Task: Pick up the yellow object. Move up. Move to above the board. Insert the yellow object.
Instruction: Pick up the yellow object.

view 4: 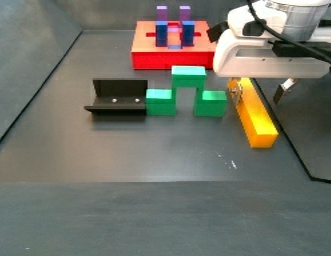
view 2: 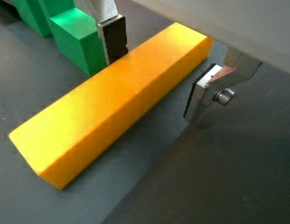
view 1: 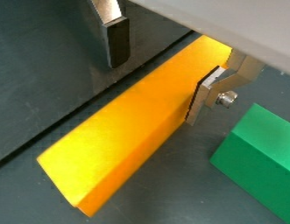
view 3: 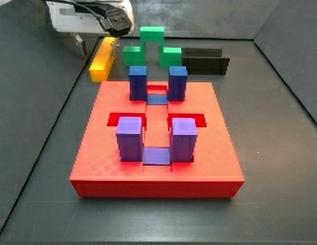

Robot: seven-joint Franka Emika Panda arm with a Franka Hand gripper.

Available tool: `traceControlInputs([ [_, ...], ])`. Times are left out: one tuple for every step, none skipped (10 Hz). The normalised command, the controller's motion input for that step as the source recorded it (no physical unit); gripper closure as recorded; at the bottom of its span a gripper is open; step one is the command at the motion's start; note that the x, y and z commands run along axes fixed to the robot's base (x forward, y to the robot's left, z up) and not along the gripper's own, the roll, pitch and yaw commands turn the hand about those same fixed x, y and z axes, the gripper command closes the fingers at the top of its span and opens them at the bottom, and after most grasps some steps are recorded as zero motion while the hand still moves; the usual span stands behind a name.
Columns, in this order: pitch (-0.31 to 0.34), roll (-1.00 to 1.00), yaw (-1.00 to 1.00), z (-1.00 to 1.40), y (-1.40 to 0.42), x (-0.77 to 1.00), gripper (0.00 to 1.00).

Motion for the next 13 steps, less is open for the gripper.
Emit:
traceControlInputs([
  [0.0, 0.0, 0.0, -0.02, 0.0, -0.05, 0.0],
  [0.0, 0.01, 0.0, -0.07, 0.0, -0.04, 0.0],
  [-0.004, 0.06, 0.0, -0.17, 0.0, -0.06, 0.0],
  [-0.007, 0.1, 0.0, -0.24, 0.0, -0.04, 0.0],
  [0.0, 0.07, 0.0, -0.18, 0.0, -0.01, 0.0],
  [0.0, 0.04, 0.0, -0.07, 0.0, -0.02, 0.0],
  [0.0, 0.0, 0.0, -0.03, 0.0, 0.11, 0.0],
  [0.0, 0.0, 0.0, -0.04, 0.0, 0.25, 0.0],
  [0.0, 0.0, 0.0, -0.06, 0.0, 0.21, 0.0],
  [0.0, 0.02, 0.0, -0.07, 0.0, 0.14, 0.0],
  [0.0, 0.03, 0.0, -0.05, 0.0, 0.0, 0.0],
  [0.0, 0.03, 0.0, -0.02, 0.0, 0.0, 0.0],
  [0.0, 0.03, 0.0, -0.01, 0.0, 0.0, 0.0],
])
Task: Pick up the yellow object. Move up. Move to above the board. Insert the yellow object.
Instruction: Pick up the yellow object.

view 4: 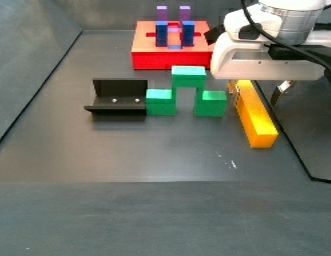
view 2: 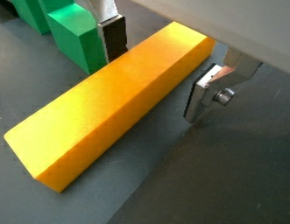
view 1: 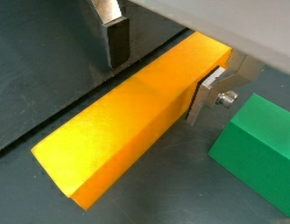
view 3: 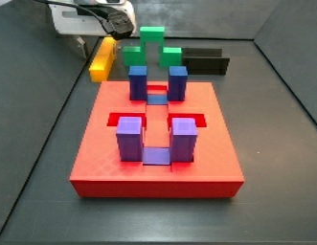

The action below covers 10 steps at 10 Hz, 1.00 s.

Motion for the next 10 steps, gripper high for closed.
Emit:
traceControlInputs([
  [0.0, 0.05, -0.01, -0.12, 0.0, 0.0, 0.0],
  [0.0, 0.05, 0.0, -0.2, 0.0, 0.0, 0.0],
  [0.0, 0.03, 0.0, -0.11, 0.0, 0.0, 0.0],
  [0.0, 0.0, 0.0, -0.03, 0.0, 0.0, 0.0],
  [0.0, 0.02, 0.0, -0.13, 0.0, 0.0, 0.0],
  [0.0, 0.0, 0.0, 0.0, 0.0, 0.0, 0.0],
  [0.0, 0.0, 0.0, 0.0, 0.0, 0.0, 1.0],
  [0.0, 0.0, 0.0, 0.0, 0.0, 0.0, 1.0],
  [0.0, 0.0, 0.0, 0.0, 0.0, 0.0, 1.0],
  [0.0, 0.0, 0.0, 0.0, 0.0, 0.0, 1.0],
])
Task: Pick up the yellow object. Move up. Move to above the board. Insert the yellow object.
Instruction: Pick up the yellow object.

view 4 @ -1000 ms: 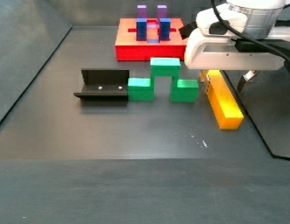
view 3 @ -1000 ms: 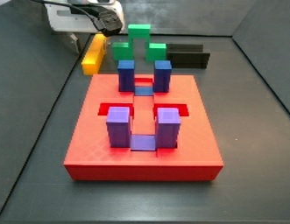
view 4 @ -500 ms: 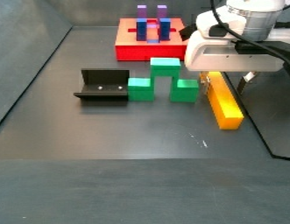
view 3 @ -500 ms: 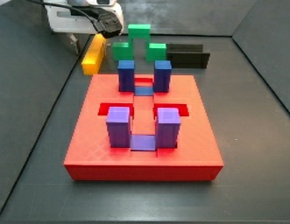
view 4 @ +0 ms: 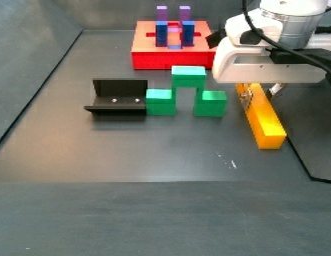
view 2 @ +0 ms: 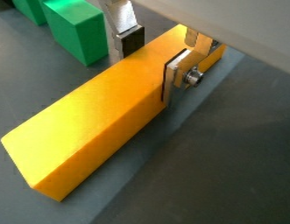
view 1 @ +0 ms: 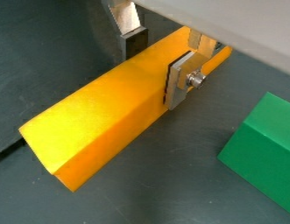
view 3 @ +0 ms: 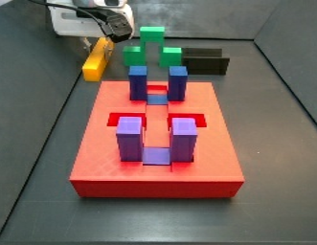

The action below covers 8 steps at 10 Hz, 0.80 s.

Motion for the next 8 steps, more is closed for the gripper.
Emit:
traceControlInputs([
  [0.0, 0.0, 0.0, 0.0, 0.0, 0.0, 1.0],
  [0.0, 0.0, 0.0, 0.0, 0.0, 0.0, 1.0],
  [0.0, 0.0, 0.0, 0.0, 0.0, 0.0, 1.0],
  [0.0, 0.0, 0.0, 0.0, 0.0, 0.0, 1.0],
  [0.0, 0.0, 0.0, 0.0, 0.0, 0.0, 1.0],
  [0.0, 0.0, 0.0, 0.0, 0.0, 0.0, 1.0],
  [0.0, 0.0, 0.0, 0.0, 0.0, 0.0, 1.0],
  [0.0, 0.0, 0.0, 0.0, 0.0, 0.0, 1.0],
])
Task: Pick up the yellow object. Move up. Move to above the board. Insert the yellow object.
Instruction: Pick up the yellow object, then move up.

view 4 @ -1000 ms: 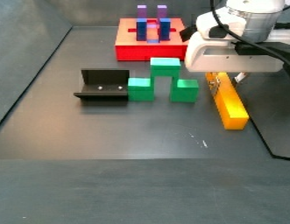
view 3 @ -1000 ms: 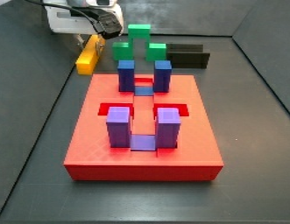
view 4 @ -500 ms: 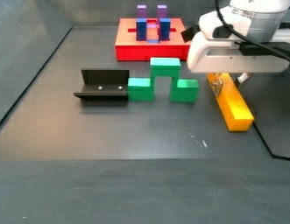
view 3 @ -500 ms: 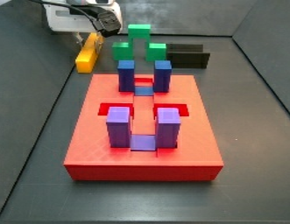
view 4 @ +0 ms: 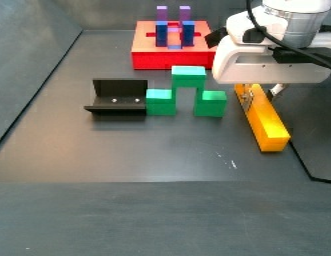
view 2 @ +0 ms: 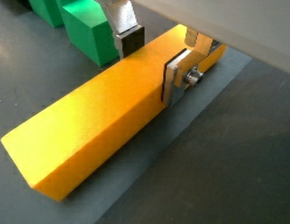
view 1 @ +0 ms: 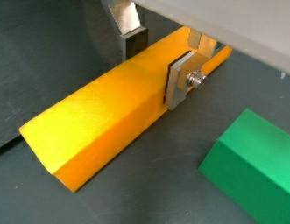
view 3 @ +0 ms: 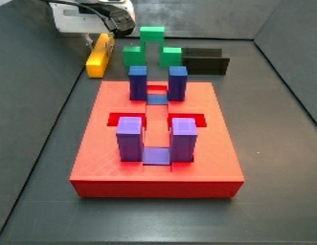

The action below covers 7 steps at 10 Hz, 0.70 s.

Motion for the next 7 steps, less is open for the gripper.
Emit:
traceControlInputs([
  [0.0, 0.0, 0.0, 0.0, 0.0, 0.0, 1.0],
  [0.0, 0.0, 0.0, 0.0, 0.0, 0.0, 1.0],
  [0.0, 0.0, 0.0, 0.0, 0.0, 0.0, 1.0],
  [0.0, 0.0, 0.0, 0.0, 0.0, 0.0, 1.0],
  [0.0, 0.0, 0.0, 0.83, 0.0, 0.0, 1.0],
  [-0.015, 0.01, -0.01, 0.83, 0.02, 0.06, 1.0],
  [0.038, 0.0, -0.01, 0.58, 0.01, -0.01, 1.0],
])
